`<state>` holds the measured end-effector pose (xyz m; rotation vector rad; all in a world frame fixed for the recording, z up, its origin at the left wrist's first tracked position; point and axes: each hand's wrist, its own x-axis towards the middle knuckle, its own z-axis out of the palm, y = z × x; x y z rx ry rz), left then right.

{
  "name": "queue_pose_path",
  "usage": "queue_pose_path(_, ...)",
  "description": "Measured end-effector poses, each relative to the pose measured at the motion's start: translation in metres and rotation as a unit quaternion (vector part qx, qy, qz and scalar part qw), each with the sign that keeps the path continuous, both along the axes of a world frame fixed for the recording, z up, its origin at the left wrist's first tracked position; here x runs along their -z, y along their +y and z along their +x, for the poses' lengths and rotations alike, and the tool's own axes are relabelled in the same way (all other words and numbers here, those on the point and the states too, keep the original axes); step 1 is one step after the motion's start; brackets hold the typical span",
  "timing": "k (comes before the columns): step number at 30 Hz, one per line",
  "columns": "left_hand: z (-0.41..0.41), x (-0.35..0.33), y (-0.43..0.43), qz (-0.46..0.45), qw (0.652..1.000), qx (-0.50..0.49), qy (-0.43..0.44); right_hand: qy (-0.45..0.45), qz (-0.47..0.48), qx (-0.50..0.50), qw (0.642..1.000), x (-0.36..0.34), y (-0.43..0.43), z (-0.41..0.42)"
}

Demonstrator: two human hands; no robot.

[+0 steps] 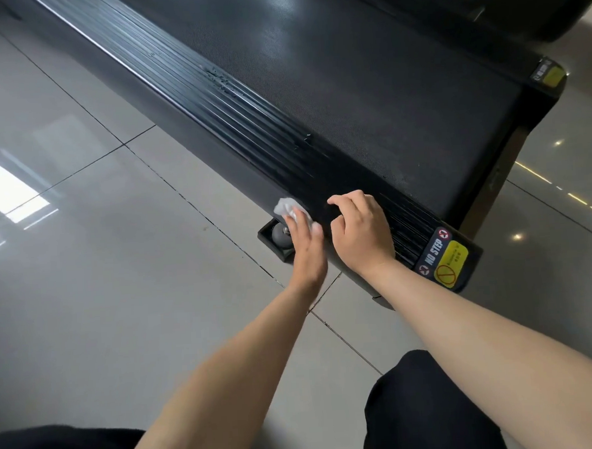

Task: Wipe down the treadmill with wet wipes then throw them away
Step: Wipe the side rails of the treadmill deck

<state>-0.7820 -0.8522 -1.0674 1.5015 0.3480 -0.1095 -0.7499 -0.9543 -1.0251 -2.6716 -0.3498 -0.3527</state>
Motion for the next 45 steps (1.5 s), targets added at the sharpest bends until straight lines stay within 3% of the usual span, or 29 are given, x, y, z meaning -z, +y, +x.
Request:
queue_pose_path(5,0.051,-0.014,0.037,-0.074,0.992,-0.095,0.049,0.021,-0.008,-0.012,1.000,-0.005,0.020,0.024)
queue_pose_path(9,0.067,0.009,0.052,-0.156,0.977,-0.142,0.021,0.039,-0.023,-0.037,0.998,0.001,0.026,0.029)
queue_pose_path(15,0.059,0.052,0.032,-0.255,0.939,-0.137,0.186,0.036,0.010,-0.028,0.999,-0.002,0.024,0.028)
queue_pose_path(21,0.045,0.049,0.026,-0.258,0.931,-0.112,0.232,0.028,0.019,-0.028,0.999,0.003,0.024,0.028)
queue_pose_path(24,0.054,0.037,0.029,-0.199,0.951,-0.163,0.170,0.029,0.031,-0.025,0.999,0.003,0.024,0.028)
queue_pose_path(28,0.063,-0.003,0.031,-0.108,0.980,-0.168,0.017,0.030,0.040,-0.026,0.998,0.004,0.025,0.027)
queue_pose_path(30,0.063,-0.008,0.027,-0.089,0.986,-0.143,0.007,0.036,0.043,-0.026,0.998,0.005,0.024,0.027)
queue_pose_path(34,0.037,0.012,0.018,-0.063,0.993,-0.099,0.030,0.039,0.060,-0.021,0.997,0.006,0.024,0.026)
queue_pose_path(40,0.013,0.041,0.020,-0.186,0.968,-0.056,0.158,0.032,0.069,-0.017,0.997,0.007,0.024,0.026)
queue_pose_path(43,0.027,0.028,0.020,-0.197,0.964,-0.093,0.152,0.027,0.076,-0.015,0.997,0.007,0.025,0.026)
queue_pose_path(45,0.044,0.012,0.022,-0.152,0.975,-0.125,0.107,0.023,0.075,-0.017,0.997,0.006,0.025,0.027)
